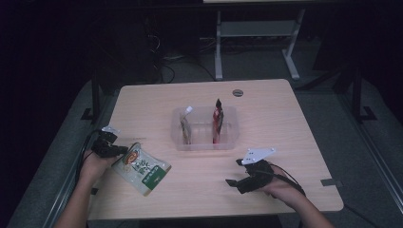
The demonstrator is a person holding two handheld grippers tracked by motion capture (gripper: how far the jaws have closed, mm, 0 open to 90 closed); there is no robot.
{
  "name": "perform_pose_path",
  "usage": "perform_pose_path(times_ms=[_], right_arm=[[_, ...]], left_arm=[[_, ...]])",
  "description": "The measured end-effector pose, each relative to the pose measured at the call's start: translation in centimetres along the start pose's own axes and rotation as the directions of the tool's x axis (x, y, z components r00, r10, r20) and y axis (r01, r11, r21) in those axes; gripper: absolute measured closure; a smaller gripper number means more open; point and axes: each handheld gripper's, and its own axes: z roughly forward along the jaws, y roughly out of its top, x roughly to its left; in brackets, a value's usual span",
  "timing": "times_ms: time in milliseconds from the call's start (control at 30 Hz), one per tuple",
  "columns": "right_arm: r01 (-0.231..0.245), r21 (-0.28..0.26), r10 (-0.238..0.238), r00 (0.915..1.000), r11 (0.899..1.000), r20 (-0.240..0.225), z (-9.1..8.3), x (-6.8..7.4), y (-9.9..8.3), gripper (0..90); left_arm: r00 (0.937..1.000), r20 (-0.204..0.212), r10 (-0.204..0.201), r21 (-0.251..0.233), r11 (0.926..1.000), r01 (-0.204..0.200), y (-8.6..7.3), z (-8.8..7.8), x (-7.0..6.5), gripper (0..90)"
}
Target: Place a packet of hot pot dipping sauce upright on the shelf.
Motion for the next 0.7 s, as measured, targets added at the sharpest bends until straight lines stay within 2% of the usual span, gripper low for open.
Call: perform_pose_path(times_ms=[67, 167, 300, 400, 533, 667, 700], right_arm=[[0.002, 0.002, -0.002, 1.0000, 1.000, 0.000, 0.0, 0.0, 0.0, 17.1], [0.005, 0.001, -0.005, 1.0000, 1.000, 0.001, 0.0, 0.0, 0.1, 17.1], [0.009, -0.008, -0.009, 1.0000, 1.000, 0.004, -0.1, -0.1, 0.1, 17.1], [0.001, -0.006, -0.001, 1.0000, 1.000, 0.009, -0.2, -0.1, 0.1, 17.1], [-0.001, -0.009, 0.001, 0.9999, 1.000, 0.013, -0.3, -0.2, 0.1, 17.1], [0.003, -0.012, -0.003, 0.9999, 1.000, 0.016, -0.5, -0.2, 0.1, 17.1], [0.000, -0.013, 0.000, 0.9998, 1.000, 0.018, -0.5, -0.2, 0.1, 17.1]], left_arm=[[0.9998, 0.019, 0.012, 0.000, 0.9999, -0.012, -0.3, -0.1, -0.8, 89.8], [0.9971, 0.071, 0.029, 0.012, 0.9995, -0.030, -0.7, -0.3, -2.5, 89.8], [0.9903, 0.129, 0.052, 0.013, 0.9984, -0.055, -1.3, -0.5, -4.9, 89.8], [0.9829, 0.165, 0.081, 0.009, 0.9965, -0.083, -1.6, -0.9, -6.8, 89.8], [0.9735, 0.201, 0.109, -0.006, 0.9939, -0.110, -1.7, -1.1, -8.6, 89.8], [0.9596, 0.256, 0.115, 0.004, 0.9927, -0.121, -2.0, -0.8, -9.8, 89.8], [0.9560, 0.273, 0.108, -0.005, 0.9938, -0.111, -2.0, -0.8, -10.3, 89.8]])
